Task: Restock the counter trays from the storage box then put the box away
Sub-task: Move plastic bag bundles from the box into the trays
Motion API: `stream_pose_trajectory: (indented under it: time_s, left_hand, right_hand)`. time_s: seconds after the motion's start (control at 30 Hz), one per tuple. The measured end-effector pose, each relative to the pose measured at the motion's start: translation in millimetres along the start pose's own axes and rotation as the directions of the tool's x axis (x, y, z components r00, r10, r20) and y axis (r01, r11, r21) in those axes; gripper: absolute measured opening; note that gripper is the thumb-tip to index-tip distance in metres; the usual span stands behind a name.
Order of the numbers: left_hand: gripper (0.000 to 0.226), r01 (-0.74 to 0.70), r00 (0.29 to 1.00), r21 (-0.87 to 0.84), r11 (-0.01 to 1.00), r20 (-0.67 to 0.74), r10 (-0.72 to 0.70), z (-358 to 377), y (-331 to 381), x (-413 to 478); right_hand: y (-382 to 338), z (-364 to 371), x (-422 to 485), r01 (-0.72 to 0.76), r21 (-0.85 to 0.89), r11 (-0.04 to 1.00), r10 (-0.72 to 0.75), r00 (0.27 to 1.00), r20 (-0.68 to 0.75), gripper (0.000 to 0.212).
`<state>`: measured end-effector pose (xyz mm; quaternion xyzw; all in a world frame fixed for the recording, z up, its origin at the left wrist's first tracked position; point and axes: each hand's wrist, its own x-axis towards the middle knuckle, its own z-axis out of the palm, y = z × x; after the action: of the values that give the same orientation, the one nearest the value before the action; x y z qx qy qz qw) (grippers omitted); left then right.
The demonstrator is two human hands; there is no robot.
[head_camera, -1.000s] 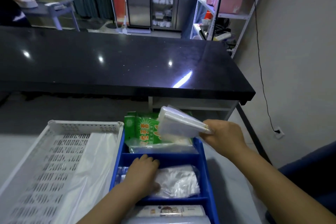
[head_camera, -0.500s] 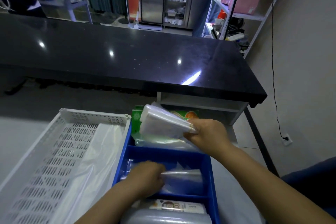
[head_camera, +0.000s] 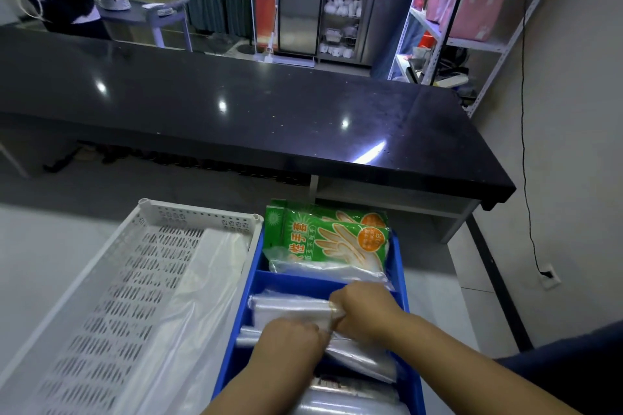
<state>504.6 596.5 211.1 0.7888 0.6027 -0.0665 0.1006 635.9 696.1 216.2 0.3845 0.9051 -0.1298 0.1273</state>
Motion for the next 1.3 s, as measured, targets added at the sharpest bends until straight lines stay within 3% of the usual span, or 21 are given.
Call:
stream_pose_trajectory:
  time_s: [0.1,0.4,0.57,0.73,0.87,1.03,1.13,1.3]
  left_hand:
    - [0.055,0.028,1.000,-0.033,0.999,-0.012,-0.028,0,0,2]
    - [0.020,0.208,0.978,-0.310,0.928,0.063,-0.198,-1,-13,8]
    - [0.032,0.205,0.974,-0.218,0.954,0.144,-0.177,-4,-13,20]
    - [0.031,0.175,0.984,-0.126,0.977,0.058,-0.169,-3,-17,29]
    - [0.024,0.102,0.994,-0.131,0.986,-0.032,-0.107,2,-26,25]
    - [0.038,0.085,0.996,0.138,0.987,-0.032,-0.082,2,-53,15]
    - [0.038,0.035,0.999,0.206,0.978,-0.017,-0.032,-1,-56,15]
    - [0.036,0.041,0.998,0.198,0.979,-0.059,-0.029,-11,-60,8]
  right_hand:
    - [-1,2,1,0.005,0.066,0.998,-0.008,0.999,0.044,0.023]
    - [6,-6,-8,-0.006,-0.084,0.996,-0.010,0.982,-0.186,0.028]
    - [13,2,-27,0.019,0.001,1.000,-0.017,0.930,-0.368,0.028]
    - [9,10,-38,0.029,-0.063,0.998,-0.047,0.950,-0.308,0.049]
    - [6,7,-38,-0.004,-0.146,0.989,-0.030,0.974,-0.227,0.034]
    - [8,15,-34,-0.049,-0.144,0.988,0.019,0.979,-0.201,0.028]
    - [6,17,-31,-0.058,-0.158,0.986,0.027,0.982,-0.189,0.026]
    - [10,12,-35,-0.046,-0.135,0.990,0.012,0.971,-0.240,0.028]
